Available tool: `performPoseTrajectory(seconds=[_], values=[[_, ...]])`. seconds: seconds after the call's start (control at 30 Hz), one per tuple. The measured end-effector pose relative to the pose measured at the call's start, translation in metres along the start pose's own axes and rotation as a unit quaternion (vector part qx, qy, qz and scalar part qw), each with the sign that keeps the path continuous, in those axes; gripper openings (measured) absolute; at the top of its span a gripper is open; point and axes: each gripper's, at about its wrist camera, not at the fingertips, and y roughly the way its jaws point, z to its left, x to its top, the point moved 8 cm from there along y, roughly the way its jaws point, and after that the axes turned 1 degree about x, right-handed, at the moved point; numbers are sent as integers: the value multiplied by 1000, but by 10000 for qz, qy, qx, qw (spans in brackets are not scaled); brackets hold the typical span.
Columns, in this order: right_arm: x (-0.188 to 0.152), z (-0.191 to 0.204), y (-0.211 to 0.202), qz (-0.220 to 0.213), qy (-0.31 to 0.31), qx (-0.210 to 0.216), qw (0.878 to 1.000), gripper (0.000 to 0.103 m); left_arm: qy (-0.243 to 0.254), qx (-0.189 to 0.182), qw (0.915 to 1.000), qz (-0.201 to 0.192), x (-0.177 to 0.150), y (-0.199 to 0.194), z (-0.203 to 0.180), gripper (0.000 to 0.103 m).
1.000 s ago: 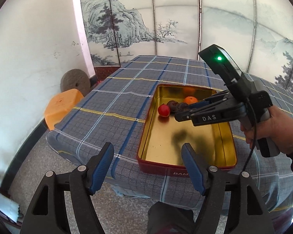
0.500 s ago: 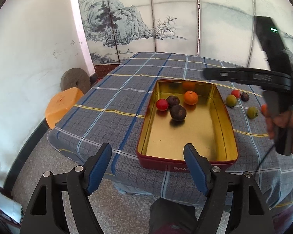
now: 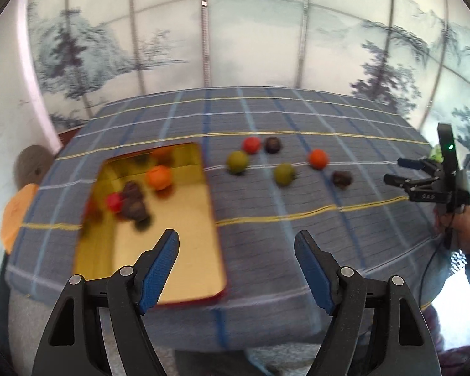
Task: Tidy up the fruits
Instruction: 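Grasp the green tomato with the left gripper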
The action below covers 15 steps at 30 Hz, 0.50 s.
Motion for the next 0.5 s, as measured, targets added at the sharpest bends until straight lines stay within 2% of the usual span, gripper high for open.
performPoseTrajectory(seconds=[0.1, 0.2, 0.37, 0.5], values=[[-14, -28, 4, 13, 310, 15, 9995, 86, 182, -180, 9996, 106, 24, 34, -26, 75], [-22, -34, 8, 35, 446, 188, 9988, 86, 299, -232, 9989, 259, 41, 70, -43, 71], [-23, -36, -3, -163, 560, 507, 9970, 86, 561, 0, 9979, 336, 62, 129, -62, 70], [-19, -41, -7, -282, 801, 707, 9939, 87, 494, 80, 9978, 445, 66, 158, -61, 69]])
